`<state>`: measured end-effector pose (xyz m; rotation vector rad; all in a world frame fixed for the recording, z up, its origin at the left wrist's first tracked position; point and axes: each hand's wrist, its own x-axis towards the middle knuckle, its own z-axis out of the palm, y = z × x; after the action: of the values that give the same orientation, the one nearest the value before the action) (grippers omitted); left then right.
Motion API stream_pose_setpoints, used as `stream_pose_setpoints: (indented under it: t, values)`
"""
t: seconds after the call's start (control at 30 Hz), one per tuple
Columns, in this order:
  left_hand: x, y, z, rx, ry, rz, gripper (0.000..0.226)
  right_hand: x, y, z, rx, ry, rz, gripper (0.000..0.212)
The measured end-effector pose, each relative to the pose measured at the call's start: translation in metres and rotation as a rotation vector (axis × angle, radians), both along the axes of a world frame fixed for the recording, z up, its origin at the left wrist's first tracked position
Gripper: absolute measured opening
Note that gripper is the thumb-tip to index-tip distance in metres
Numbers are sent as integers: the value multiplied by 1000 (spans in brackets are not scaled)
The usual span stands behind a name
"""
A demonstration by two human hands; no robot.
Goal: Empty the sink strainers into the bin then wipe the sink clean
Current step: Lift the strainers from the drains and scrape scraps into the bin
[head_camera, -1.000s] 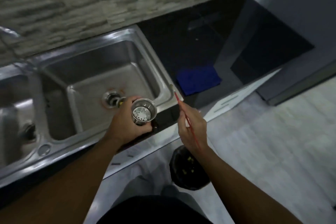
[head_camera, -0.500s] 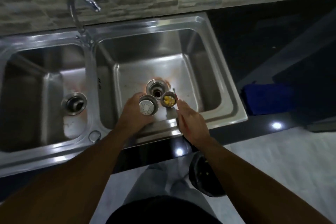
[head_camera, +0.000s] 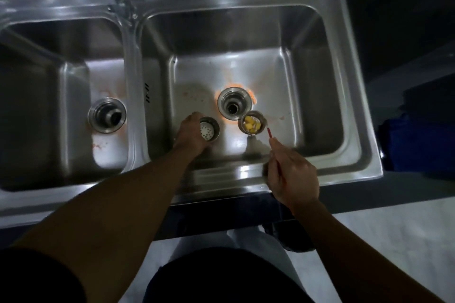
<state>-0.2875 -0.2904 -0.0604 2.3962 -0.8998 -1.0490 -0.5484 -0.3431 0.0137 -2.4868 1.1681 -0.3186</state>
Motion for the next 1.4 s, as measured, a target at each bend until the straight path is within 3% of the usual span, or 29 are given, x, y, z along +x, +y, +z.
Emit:
stream_pose_setpoints:
  t: [0.4, 0.6, 0.87, 1.07, 1.4]
  values:
    - [2, 4, -18, 79, 22, -43, 96, -1, -1, -11, -37, -7, -26, 41]
    - [-3, -21, -18, -34, -135, -215, 102, -2, 1, -17, -26, 19, -84, 44]
    - [-52, -80, -39, -94, 28, -412, 104, -1, 3, -19, -65, 35, -227, 46]
    - [-63, -93, -55, -112, -25, -494, 92, -2, 2, -21, -26, 41, -211, 47]
    - [-49, -67, -22, -251, -12, -296, 77, -2, 1, -26, -47, 53, -220, 49]
